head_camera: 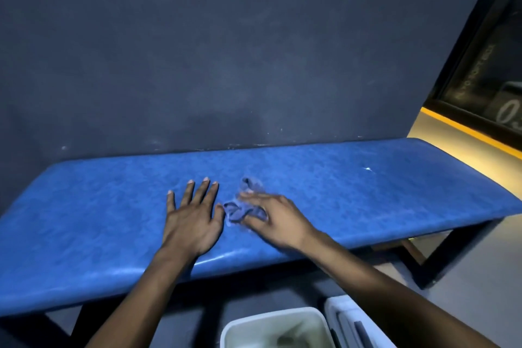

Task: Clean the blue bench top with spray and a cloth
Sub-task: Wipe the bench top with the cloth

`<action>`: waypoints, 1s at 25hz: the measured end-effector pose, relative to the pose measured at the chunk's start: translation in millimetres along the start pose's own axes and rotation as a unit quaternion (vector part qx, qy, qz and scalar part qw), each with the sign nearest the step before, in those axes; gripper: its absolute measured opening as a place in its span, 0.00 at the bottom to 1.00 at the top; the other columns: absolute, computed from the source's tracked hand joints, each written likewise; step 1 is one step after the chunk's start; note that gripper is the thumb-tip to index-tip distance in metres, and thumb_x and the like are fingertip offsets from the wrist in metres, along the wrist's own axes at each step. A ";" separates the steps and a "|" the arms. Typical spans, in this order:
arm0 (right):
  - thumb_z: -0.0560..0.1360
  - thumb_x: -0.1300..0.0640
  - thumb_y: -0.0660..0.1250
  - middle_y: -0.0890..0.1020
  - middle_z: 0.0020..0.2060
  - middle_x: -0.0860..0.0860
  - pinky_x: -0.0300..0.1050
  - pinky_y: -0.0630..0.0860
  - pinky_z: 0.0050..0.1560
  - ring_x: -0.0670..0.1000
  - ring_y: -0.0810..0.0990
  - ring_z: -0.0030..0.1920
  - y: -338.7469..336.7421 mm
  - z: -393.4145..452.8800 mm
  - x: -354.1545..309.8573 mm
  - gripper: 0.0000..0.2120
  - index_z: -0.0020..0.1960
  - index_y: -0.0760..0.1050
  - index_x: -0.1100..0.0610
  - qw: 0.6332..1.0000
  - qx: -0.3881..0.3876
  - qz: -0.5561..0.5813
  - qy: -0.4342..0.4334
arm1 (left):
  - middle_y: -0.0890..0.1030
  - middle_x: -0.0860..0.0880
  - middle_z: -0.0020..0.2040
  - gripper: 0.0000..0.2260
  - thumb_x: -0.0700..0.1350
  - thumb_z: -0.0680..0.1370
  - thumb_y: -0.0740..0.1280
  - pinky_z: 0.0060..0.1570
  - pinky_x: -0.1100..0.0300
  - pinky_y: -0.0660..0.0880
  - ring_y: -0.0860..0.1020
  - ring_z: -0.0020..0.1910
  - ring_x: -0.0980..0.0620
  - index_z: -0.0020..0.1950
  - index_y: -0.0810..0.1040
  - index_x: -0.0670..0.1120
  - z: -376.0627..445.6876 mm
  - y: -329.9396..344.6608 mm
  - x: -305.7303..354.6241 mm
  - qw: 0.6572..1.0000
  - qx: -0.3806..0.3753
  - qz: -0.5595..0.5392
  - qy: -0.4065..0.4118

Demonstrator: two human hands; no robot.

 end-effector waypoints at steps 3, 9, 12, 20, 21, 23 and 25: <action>0.75 0.42 0.63 0.80 0.67 0.44 0.38 0.70 0.70 0.41 0.74 0.70 -19.6 -37.8 28.0 0.23 0.67 0.79 0.49 1.000 -0.005 -0.003 0.029 | 0.60 0.55 0.81 0.31 0.56 0.77 0.43 0.78 0.41 0.47 0.54 0.81 0.52 0.80 0.61 0.53 -4.1 -5.0 1.0 0.999 0.031 -0.025 -0.003; 0.76 0.42 0.63 0.81 0.64 0.48 0.48 0.75 0.60 0.53 0.75 0.70 17.2 95.6 14.1 0.14 0.58 0.80 0.44 0.995 0.043 -0.046 0.080 | 0.70 0.49 0.77 0.30 0.52 0.76 0.46 0.79 0.43 0.50 0.63 0.78 0.50 0.76 0.69 0.47 -14.7 -33.6 -10.3 0.978 0.154 -0.135 -0.043; 0.78 0.47 0.65 0.79 0.68 0.50 0.49 0.75 0.61 0.57 0.77 0.67 53.9 93.1 -44.9 0.14 0.63 0.78 0.45 0.999 -0.021 -0.037 -0.014 | 0.70 0.49 0.76 0.27 0.53 0.80 0.48 0.79 0.45 0.47 0.62 0.79 0.52 0.77 0.67 0.49 -18.8 -44.5 -31.6 0.943 0.216 -0.240 -0.084; 0.76 0.42 0.65 0.81 0.66 0.46 0.47 0.74 0.62 0.53 0.78 0.66 -3.5 65.8 45.3 0.17 0.63 0.80 0.44 0.991 0.039 -0.068 0.106 | 0.70 0.52 0.77 0.25 0.55 0.82 0.47 0.79 0.45 0.48 0.62 0.79 0.52 0.77 0.68 0.51 -18.5 -41.5 -35.1 0.937 0.214 -0.260 -0.089; 0.77 0.43 0.67 0.81 0.66 0.45 0.47 0.74 0.61 0.53 0.78 0.66 -1.4 74.3 37.3 0.15 0.61 0.80 0.44 0.991 0.044 -0.070 0.102 | 0.70 0.52 0.77 0.25 0.56 0.82 0.48 0.79 0.44 0.49 0.62 0.79 0.52 0.76 0.69 0.52 -16.5 -38.9 -36.1 0.944 0.207 -0.239 -0.088; 0.77 0.47 0.69 0.82 0.65 0.45 0.42 0.72 0.62 0.47 0.77 0.67 3.5 60.9 11.9 0.12 0.60 0.82 0.46 0.999 0.026 -0.027 0.038 | 0.71 0.52 0.76 0.25 0.57 0.81 0.48 0.78 0.41 0.52 0.64 0.78 0.51 0.73 0.73 0.54 -11.8 -32.4 -38.8 0.960 0.192 -0.186 -0.082; 0.77 0.50 0.70 0.82 0.65 0.47 0.36 0.69 0.66 0.43 0.76 0.68 -4.4 11.9 7.9 0.15 0.63 0.81 0.50 1.000 0.008 -0.009 -0.009 | 0.74 0.51 0.74 0.24 0.58 0.79 0.51 0.75 0.39 0.56 0.68 0.76 0.48 0.69 0.77 0.55 -6.9 -25.5 -41.6 0.976 0.164 -0.121 -0.072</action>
Point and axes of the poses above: each hand's wrist, its own z-axis towards the middle knuckle, its own y-axis out of the palm, x = y × z, the point moved 9 cm from there along z, towards the middle knuckle
